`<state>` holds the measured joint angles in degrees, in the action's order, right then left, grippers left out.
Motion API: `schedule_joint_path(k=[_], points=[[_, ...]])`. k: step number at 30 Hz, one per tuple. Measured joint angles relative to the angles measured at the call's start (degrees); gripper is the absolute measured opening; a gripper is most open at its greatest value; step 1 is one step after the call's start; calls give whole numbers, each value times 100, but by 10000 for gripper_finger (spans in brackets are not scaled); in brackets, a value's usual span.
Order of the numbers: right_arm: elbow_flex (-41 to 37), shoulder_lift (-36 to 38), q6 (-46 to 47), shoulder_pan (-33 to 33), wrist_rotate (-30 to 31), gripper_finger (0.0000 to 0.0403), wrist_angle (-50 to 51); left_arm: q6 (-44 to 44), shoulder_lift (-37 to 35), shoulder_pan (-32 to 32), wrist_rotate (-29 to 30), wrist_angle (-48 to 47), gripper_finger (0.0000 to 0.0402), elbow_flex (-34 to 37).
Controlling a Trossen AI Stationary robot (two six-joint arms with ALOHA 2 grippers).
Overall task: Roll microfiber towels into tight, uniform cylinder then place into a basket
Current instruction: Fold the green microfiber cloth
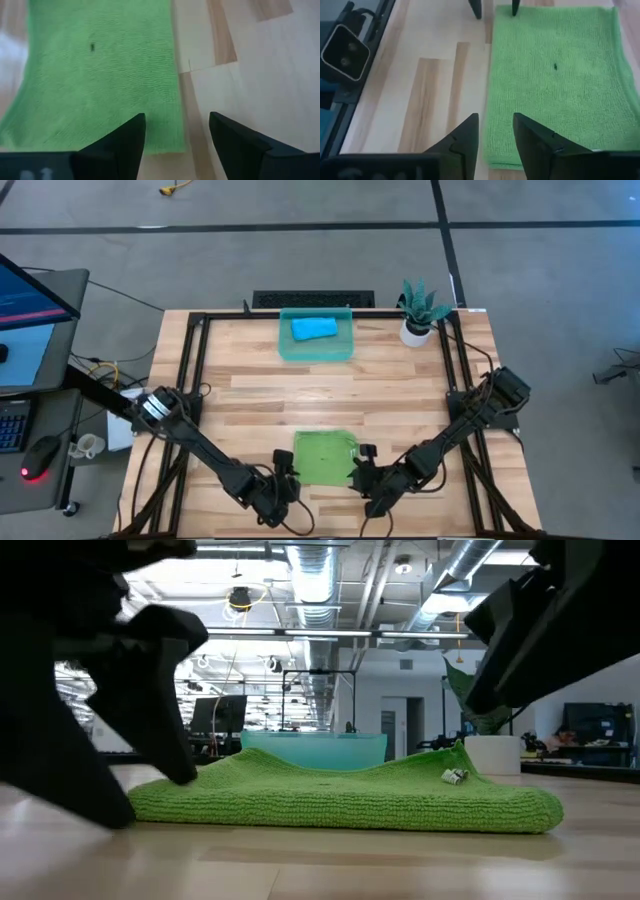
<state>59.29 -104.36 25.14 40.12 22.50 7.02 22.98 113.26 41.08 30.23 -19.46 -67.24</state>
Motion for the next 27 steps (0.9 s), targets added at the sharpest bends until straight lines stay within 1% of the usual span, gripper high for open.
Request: schedule_joint_path(k=[2,5,10,15,20,24,27], points=[[0,0,-10,18,-12,153,25,-112,117,0,52,72,210,-12],[0,0,-182,105,-11,167,20,-121,261,18,296,115,205,-26],[0,0,-319,224,-9,194,22,223,270,26,477,61,195,-25],[-69,0,-561,201,6,215,-17,302,303,64,832,-13,177,-15],[-208,0,-476,166,9,219,-38,298,311,52,931,-56,158,-4],[-275,0,-467,164,7,215,-289,252,312,31,943,-68,145,-2],[-251,-200,-469,139,7,213,-452,221,312,12,869,-68,135,-2]])
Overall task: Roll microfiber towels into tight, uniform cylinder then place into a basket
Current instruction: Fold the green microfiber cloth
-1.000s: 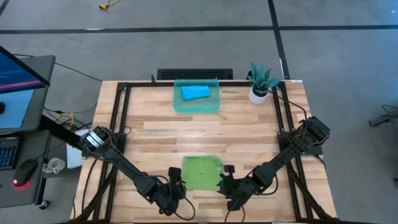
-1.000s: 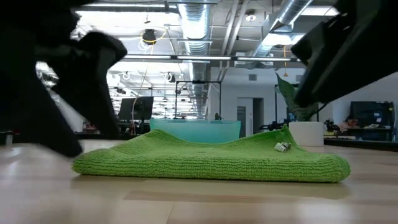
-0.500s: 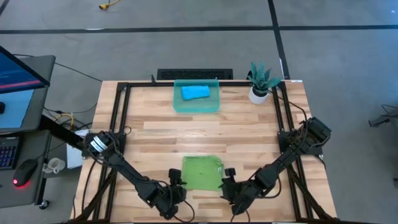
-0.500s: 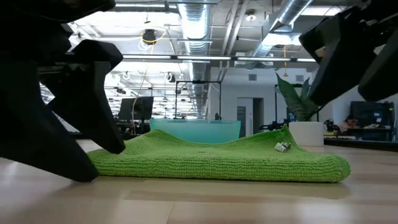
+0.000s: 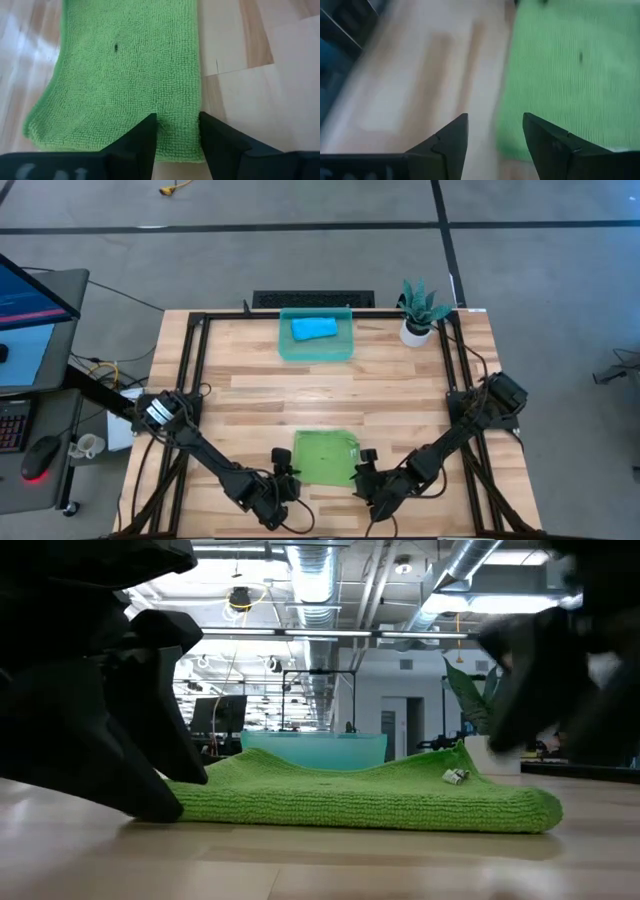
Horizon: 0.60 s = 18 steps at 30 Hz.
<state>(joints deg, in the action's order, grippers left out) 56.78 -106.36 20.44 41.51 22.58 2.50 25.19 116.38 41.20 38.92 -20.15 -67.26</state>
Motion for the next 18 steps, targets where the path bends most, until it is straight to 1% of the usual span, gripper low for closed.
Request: schedule_joint_path(k=[2,4,8,13,16,18], points=[[-30,-153,-73,0,-12,213,2,46,-2,-20,-78,3,128,0],[42,-383,-80,-2,-3,213,-217,104,-4,-23,-116,-1,118,-2],[167,-668,-55,-32,8,212,-163,103,-4,-23,-173,18,95,-2],[216,-701,330,-64,-20,206,108,103,-4,-27,-268,40,64,0],[209,-683,510,-76,-19,193,153,103,-4,-27,-309,68,46,0],[201,-681,519,-78,2,172,154,105,-4,-27,-364,85,33,2]])
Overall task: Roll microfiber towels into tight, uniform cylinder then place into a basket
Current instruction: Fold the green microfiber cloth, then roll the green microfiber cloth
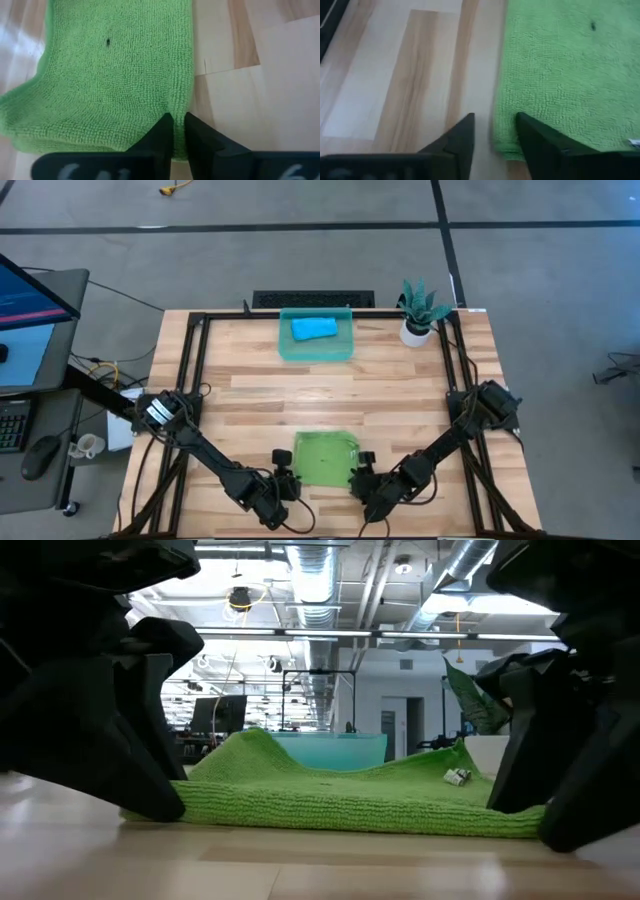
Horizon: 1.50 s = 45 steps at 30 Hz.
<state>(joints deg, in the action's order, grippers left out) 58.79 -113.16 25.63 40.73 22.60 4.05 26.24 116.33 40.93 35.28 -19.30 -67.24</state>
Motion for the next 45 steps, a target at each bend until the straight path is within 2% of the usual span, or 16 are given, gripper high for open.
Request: schedule_joint_path(k=[5,9,14,18,25,30,36,40,45], points=[[-7,2,311,-16,66,85,39,332,3,-11,-211,-56,6,-124],[20,16,325,-14,81,15,60,655,17,-32,-488,-457,6,-394],[260,-30,307,9,-123,19,106,1046,20,-104,-772,-1052,10,-648],[513,-35,266,84,-388,7,86,1089,20,-127,-959,-1225,5,-786],[883,-28,254,189,-344,6,348,1337,17,-90,-1202,-1821,4,-1147],[1190,-26,268,187,-466,8,394,2071,17,-90,-1265,-2402,2,-1442],[1370,-17,289,177,-646,4,487,2321,4,-105,-1279,-3147,1,-1815],[1374,-17,728,137,-511,4,726,2308,0,-148,-1245,-3230,1,-1926],[1374,-17,1148,33,-344,2,1024,2305,0,-286,-1533,-3335,1,-1923]])
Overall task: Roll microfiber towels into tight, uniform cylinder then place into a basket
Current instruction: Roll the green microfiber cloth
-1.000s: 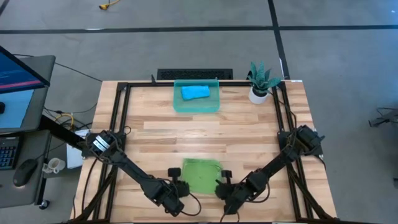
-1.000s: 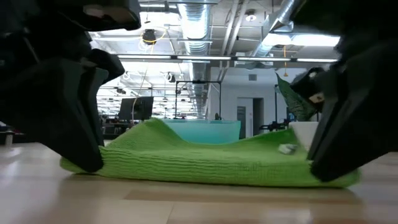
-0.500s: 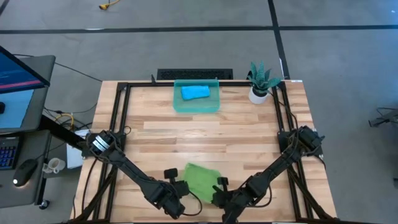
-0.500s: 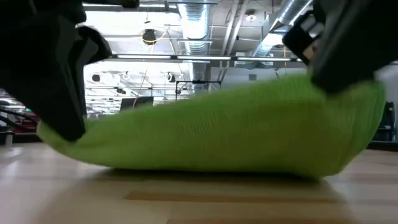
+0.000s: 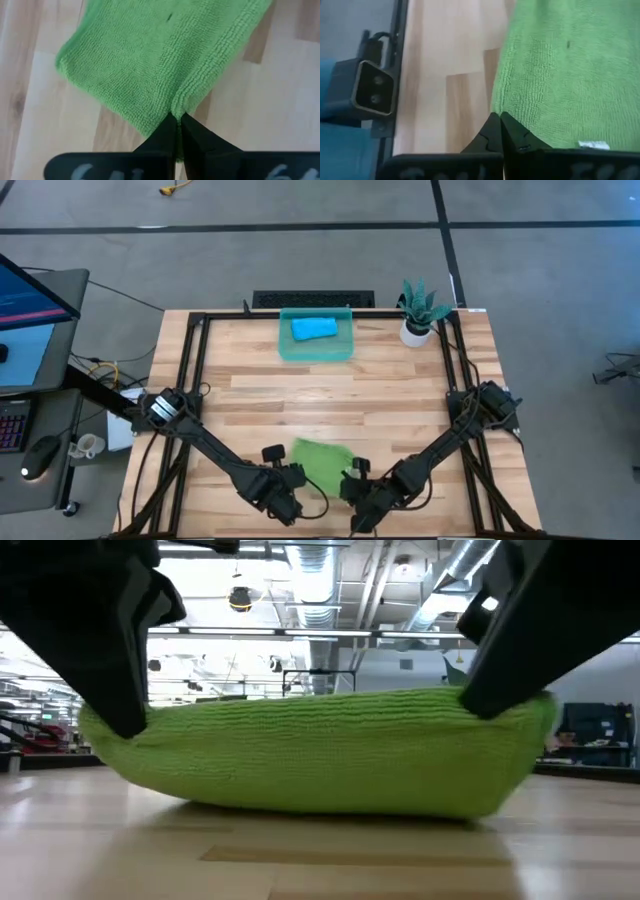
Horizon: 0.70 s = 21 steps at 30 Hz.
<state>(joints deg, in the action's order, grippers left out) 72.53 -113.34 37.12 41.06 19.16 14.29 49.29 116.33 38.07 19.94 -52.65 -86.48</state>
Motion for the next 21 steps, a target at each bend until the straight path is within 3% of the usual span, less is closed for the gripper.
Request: schedule_joint_path(k=[3,10,12,16,21], points=[[0,5,65,20,-180,3,-25,62,0,-38,-213,82,1,-1],[3,7,99,29,-1273,3,-546,245,-1,56,-1182,394,0,-20],[7,11,27,31,-1243,4,-555,201,-2,76,-1370,482,0,-19],[7,9,343,-7,-518,3,114,111,-2,-37,-1221,412,0,8],[20,-384,840,-268,-766,3,378,108,-2,-391,-1210,287,0,61]])
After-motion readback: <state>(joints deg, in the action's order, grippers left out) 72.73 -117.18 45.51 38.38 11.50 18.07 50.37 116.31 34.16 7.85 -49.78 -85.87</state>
